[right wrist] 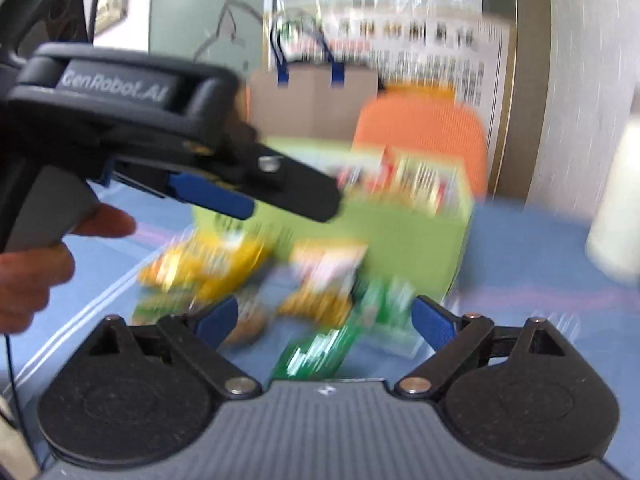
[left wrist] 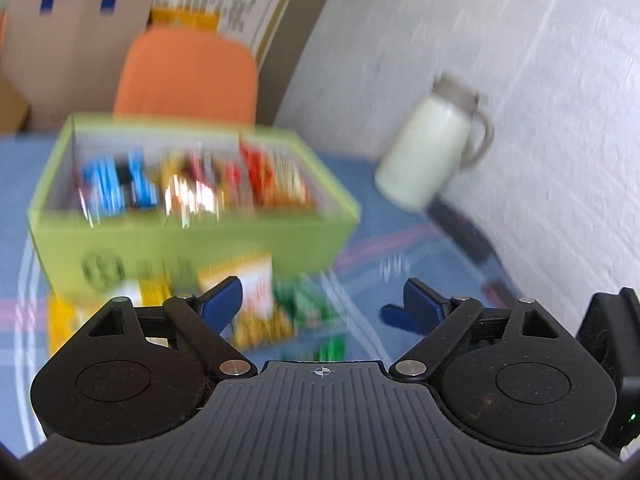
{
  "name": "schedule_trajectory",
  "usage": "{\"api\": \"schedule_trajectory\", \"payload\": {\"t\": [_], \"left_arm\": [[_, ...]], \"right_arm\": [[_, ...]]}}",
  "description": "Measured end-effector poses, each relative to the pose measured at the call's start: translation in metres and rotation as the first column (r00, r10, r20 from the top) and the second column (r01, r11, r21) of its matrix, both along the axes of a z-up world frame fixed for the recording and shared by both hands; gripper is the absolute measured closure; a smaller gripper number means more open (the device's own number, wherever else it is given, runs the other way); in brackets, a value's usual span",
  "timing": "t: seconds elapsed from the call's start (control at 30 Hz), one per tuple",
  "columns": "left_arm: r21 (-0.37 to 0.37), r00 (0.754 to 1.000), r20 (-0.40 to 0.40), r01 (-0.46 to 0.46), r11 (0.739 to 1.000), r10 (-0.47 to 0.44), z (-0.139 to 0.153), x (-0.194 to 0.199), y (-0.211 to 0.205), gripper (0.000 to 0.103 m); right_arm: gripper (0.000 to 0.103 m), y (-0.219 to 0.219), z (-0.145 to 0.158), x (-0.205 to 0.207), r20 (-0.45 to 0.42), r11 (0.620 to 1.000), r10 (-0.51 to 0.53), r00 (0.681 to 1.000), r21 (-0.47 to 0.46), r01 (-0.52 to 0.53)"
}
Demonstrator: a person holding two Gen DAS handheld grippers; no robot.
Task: Organize snacks
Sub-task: 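Reach the left gripper to the green wrapped candy and grasp it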
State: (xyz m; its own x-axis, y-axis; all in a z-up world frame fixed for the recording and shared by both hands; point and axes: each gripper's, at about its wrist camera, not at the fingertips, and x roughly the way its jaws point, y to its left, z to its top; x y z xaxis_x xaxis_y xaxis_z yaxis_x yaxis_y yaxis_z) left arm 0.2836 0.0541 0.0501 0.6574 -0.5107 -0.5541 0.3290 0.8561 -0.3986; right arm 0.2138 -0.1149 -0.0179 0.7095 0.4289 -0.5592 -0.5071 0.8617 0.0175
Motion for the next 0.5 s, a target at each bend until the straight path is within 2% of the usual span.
{"api": "schedule_trajectory", "payload": {"t": [0.1, 0.17, 0.27, 0.33, 0.43, 0.5], "left_arm": [[0.001, 0.995, -0.093, 0.027, 1.000, -0.027, -0.023, 0.012, -0.014, 0.049], [0.016, 0.991, -0.133, 0.038, 0.999, -0.036, -0.032, 0.025, -0.024, 0.071], [0.042, 0.983, -0.178, 0.056, 0.998, -0.047, -0.041, 0.036, -0.038, 0.088], [0.064, 0.980, -0.189, 0.074, 0.995, -0.061, -0.047, 0.031, -0.047, 0.092], [0.044, 0.975, -0.190, 0.127, 0.991, -0.116, -0.048, 0.014, -0.058, 0.091], [0.054, 0.978, -0.173, 0.123, 0.991, -0.112, -0.044, 0.001, -0.061, 0.089]], "right_arm": [[0.010, 0.003, -0.014, -0.013, -0.027, 0.998, -0.041, 0.999, -0.048, 0.040], [0.010, -0.008, -0.014, -0.020, -0.034, 0.998, -0.056, 0.998, -0.043, 0.055], [0.010, -0.024, -0.011, -0.033, -0.044, 0.996, -0.093, 0.995, -0.017, 0.092], [0.010, -0.038, -0.009, -0.040, -0.046, 0.992, -0.128, 0.991, -0.005, 0.128], [0.010, -0.055, -0.007, -0.036, -0.062, 0.985, -0.171, 0.983, 0.025, 0.173], [0.010, -0.063, -0.006, -0.039, -0.066, 0.984, -0.174, 0.983, 0.039, 0.176]]}}
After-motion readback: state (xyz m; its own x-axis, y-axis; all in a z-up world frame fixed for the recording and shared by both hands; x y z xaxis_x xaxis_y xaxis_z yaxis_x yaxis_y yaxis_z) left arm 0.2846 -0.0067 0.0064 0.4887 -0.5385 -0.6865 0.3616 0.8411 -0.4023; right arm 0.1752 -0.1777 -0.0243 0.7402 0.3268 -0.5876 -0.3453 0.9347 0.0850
